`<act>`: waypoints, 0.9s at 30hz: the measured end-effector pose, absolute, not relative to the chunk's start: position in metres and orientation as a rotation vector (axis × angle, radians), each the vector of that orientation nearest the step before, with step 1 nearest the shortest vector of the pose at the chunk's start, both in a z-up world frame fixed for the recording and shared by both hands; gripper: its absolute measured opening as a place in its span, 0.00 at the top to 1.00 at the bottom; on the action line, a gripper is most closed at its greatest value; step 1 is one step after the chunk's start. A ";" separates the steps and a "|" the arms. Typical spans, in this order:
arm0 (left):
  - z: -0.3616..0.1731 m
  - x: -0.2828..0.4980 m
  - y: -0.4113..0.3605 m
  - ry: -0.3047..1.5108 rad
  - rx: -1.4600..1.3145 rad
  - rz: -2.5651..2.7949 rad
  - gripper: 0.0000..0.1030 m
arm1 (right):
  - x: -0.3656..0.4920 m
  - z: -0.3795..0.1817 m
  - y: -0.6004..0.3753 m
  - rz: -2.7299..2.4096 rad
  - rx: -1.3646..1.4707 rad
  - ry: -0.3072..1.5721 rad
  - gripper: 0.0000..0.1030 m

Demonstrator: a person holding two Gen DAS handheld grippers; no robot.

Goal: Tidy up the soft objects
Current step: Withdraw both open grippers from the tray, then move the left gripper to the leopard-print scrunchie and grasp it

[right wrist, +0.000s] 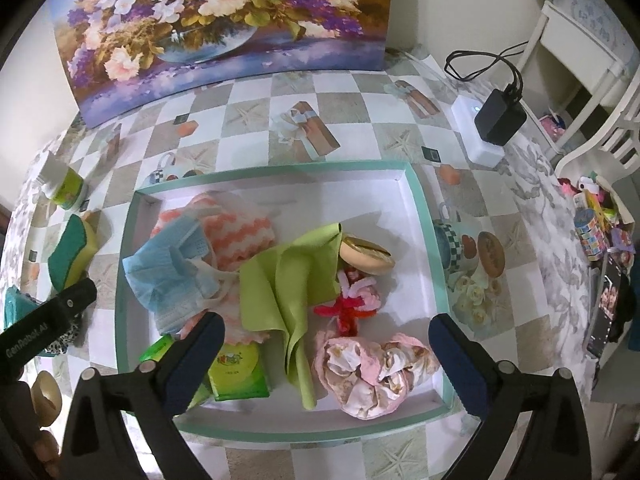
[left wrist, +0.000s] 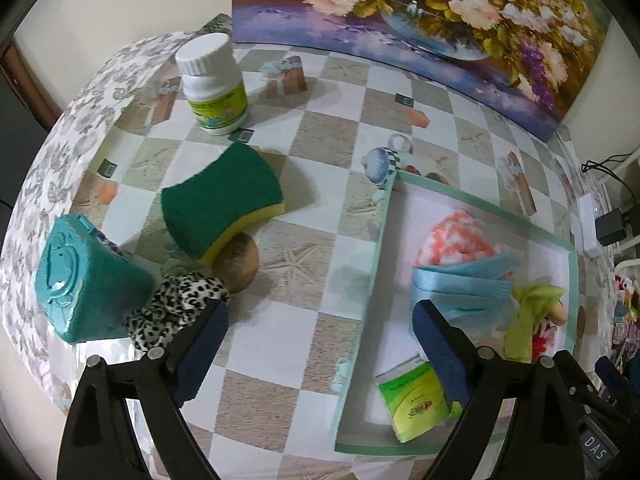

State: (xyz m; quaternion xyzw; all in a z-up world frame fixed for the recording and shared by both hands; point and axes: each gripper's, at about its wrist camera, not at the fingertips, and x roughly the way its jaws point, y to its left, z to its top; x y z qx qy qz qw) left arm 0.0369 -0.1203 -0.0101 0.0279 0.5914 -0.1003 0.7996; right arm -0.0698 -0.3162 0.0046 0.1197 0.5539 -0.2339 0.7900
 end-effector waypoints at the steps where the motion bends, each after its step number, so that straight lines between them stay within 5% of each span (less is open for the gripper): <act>1: -0.010 0.037 -0.119 1.268 0.061 -0.213 0.09 | -0.069 0.005 -0.315 -0.502 0.252 1.193 0.00; 27: -0.024 0.037 -0.024 1.357 -0.142 -0.007 0.09 | -0.033 -0.005 -0.218 -0.301 0.183 1.207 0.00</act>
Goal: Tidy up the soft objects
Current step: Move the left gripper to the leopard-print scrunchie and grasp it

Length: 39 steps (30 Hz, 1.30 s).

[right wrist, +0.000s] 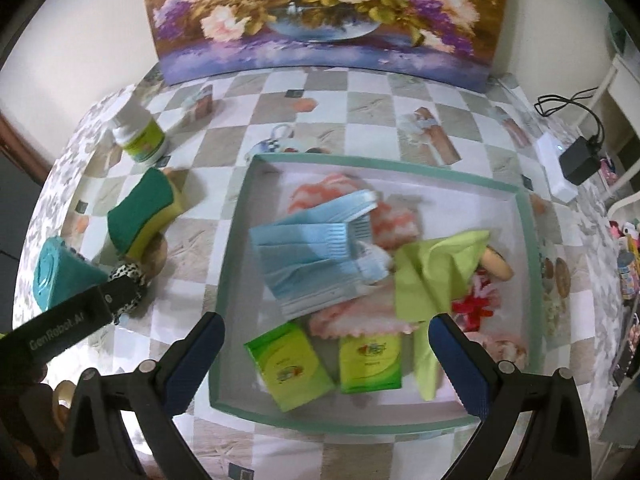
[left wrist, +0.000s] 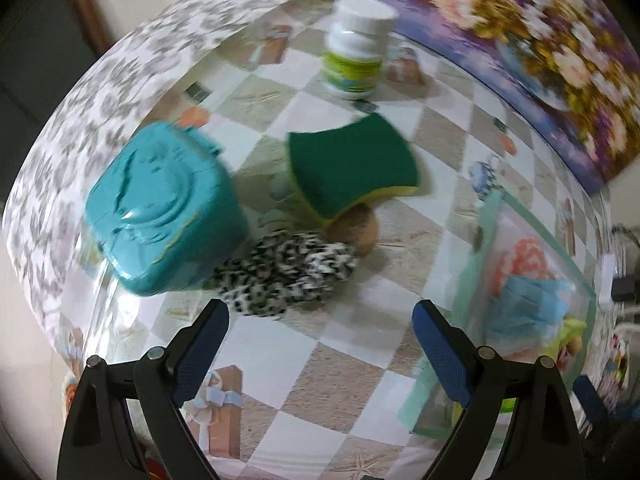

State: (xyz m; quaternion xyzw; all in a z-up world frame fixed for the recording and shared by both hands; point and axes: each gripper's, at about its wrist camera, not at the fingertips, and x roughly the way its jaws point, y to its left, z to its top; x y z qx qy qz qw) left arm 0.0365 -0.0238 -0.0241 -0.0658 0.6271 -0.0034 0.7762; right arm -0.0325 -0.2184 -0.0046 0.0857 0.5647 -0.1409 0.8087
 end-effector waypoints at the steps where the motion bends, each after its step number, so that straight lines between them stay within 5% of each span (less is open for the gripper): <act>1: -0.026 0.037 -0.019 1.358 -0.156 0.014 0.09 | -0.032 -0.005 -0.216 -0.299 0.178 1.209 0.00; 36: -0.072 0.060 0.004 1.318 -0.392 0.162 0.12 | -0.024 -0.016 -0.202 -0.271 0.140 1.236 0.00; 39: -0.073 0.061 0.008 1.318 -0.400 0.170 0.25 | -0.023 -0.017 -0.202 -0.271 0.134 1.239 0.00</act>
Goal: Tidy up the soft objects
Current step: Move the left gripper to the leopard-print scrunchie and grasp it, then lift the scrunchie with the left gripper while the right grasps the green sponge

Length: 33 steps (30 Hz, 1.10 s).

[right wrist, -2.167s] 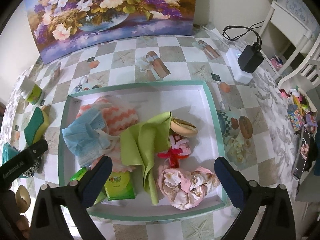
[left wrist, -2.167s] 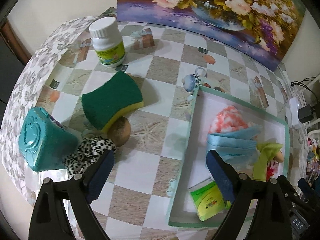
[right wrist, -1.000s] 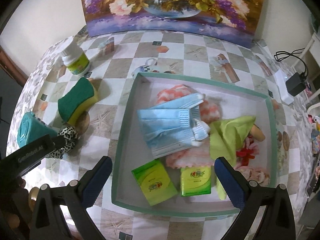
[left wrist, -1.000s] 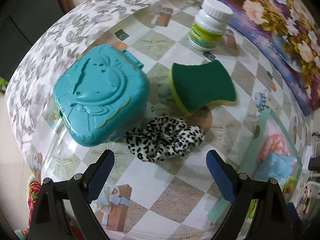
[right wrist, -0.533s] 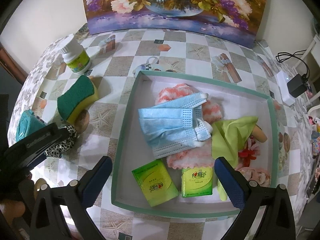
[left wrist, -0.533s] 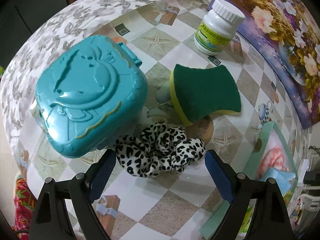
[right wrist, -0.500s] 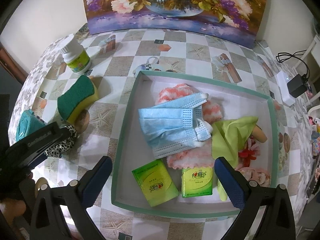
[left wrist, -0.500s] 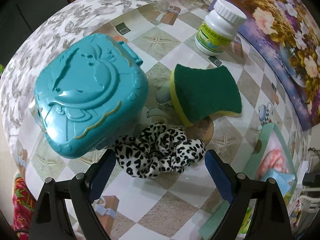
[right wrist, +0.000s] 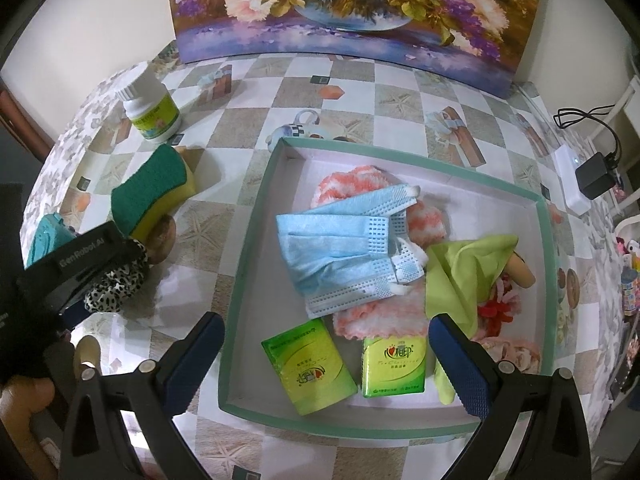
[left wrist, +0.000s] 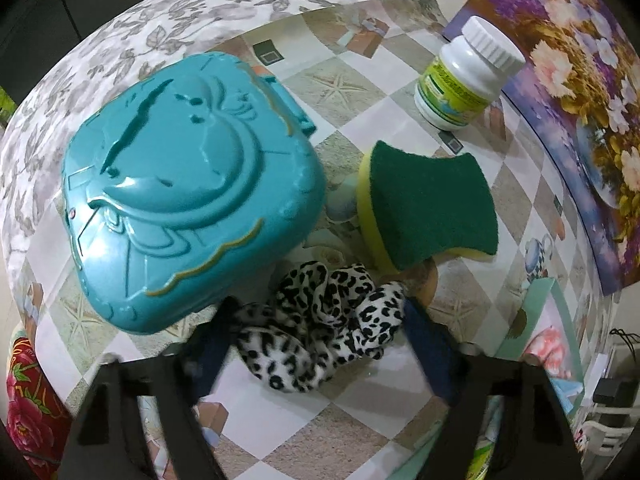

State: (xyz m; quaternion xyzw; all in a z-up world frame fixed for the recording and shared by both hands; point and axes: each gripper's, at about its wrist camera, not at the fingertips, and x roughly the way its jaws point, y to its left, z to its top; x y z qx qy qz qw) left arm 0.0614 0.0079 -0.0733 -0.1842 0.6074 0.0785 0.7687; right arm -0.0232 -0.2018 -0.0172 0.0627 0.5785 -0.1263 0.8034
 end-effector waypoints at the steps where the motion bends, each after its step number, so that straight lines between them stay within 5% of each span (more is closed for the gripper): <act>1: -0.074 0.061 0.009 1.319 -0.401 0.167 0.26 | -0.023 -0.017 -0.202 -0.271 0.132 1.240 0.00; 10: -0.077 0.060 0.000 1.333 -0.334 0.142 0.48 | -0.022 -0.020 -0.201 -0.275 0.123 1.248 0.00; 21: -0.082 0.062 -0.010 1.343 -0.268 0.131 0.52 | -0.022 -0.022 -0.202 -0.277 0.116 1.248 0.00; 26: -0.081 0.061 -0.020 1.343 -0.265 0.113 0.65 | -0.022 -0.021 -0.202 -0.278 0.116 1.247 0.00; 33: -0.082 0.062 -0.028 1.354 -0.279 0.085 0.71 | -0.021 -0.021 -0.201 -0.281 0.111 1.247 0.00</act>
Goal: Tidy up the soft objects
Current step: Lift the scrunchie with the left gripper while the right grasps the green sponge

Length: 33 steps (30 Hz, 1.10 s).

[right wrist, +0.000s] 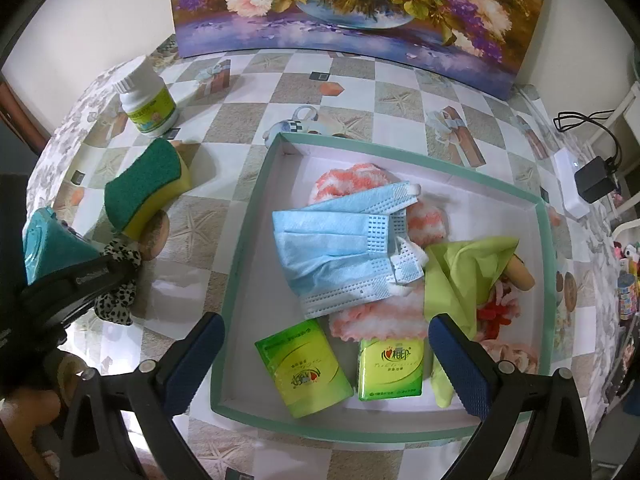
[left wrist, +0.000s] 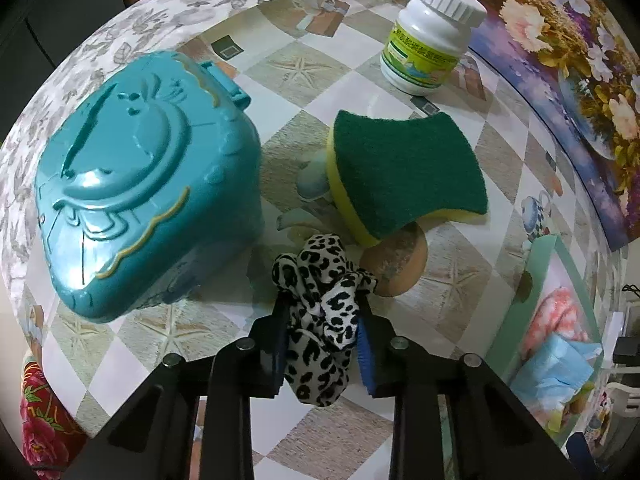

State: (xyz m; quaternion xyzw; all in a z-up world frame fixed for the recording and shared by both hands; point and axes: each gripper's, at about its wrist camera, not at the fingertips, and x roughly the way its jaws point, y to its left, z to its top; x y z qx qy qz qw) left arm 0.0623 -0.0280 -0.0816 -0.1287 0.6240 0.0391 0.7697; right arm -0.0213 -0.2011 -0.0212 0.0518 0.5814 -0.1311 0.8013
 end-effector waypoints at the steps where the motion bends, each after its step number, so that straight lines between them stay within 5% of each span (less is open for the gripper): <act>1: -0.080 0.063 -0.026 1.355 -0.278 0.082 0.72 | -0.021 -0.021 -0.201 -0.281 0.109 1.246 0.00; 33: 0.011 0.072 -0.045 1.139 -0.150 -0.135 0.75 | -0.014 0.002 -0.204 -0.273 0.129 1.064 0.00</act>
